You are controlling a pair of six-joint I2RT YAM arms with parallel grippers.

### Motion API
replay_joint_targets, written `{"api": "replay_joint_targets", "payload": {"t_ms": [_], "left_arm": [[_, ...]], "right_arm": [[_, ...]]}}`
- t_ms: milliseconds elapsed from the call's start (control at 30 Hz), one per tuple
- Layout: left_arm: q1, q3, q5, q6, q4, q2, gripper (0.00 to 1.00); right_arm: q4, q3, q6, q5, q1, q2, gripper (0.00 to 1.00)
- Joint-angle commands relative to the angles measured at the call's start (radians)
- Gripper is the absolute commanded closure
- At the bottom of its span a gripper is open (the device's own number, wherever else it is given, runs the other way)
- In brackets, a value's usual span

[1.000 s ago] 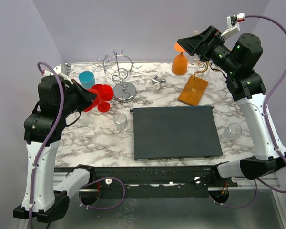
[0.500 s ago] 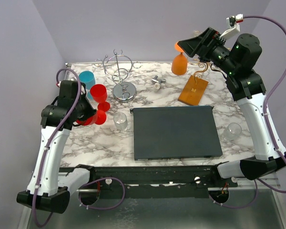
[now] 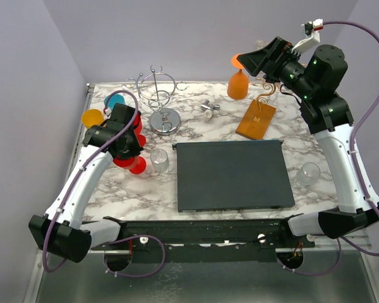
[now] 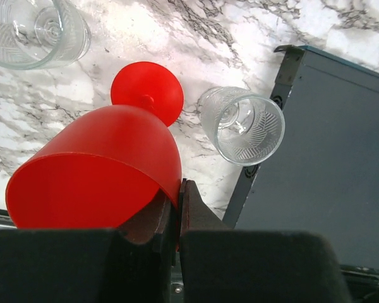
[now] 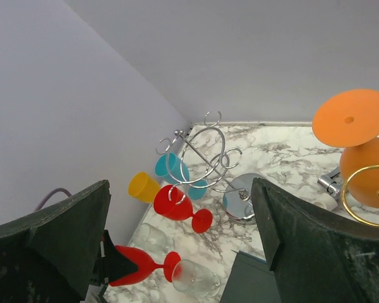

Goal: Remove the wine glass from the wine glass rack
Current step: Place the wine glass at the center of the board.

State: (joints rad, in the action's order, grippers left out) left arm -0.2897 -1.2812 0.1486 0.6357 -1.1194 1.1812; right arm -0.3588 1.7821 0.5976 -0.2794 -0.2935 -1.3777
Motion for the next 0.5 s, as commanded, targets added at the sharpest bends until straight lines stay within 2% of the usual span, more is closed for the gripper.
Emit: {"api": "replay_joint_targets", "payload": {"t_ms": [0,467], "left_arm": [[-0.053,0.002,0.115,0.003,0.025,0.048,1.00],[-0.065,0.009,0.097,-0.053,0.047,0.143,1.00]], "right_arm": [[-0.028,0.032,-0.026,0.027,0.001,0.029,0.00],[-0.051,0.037,-0.041,0.044,0.001,0.037,0.00]]}}
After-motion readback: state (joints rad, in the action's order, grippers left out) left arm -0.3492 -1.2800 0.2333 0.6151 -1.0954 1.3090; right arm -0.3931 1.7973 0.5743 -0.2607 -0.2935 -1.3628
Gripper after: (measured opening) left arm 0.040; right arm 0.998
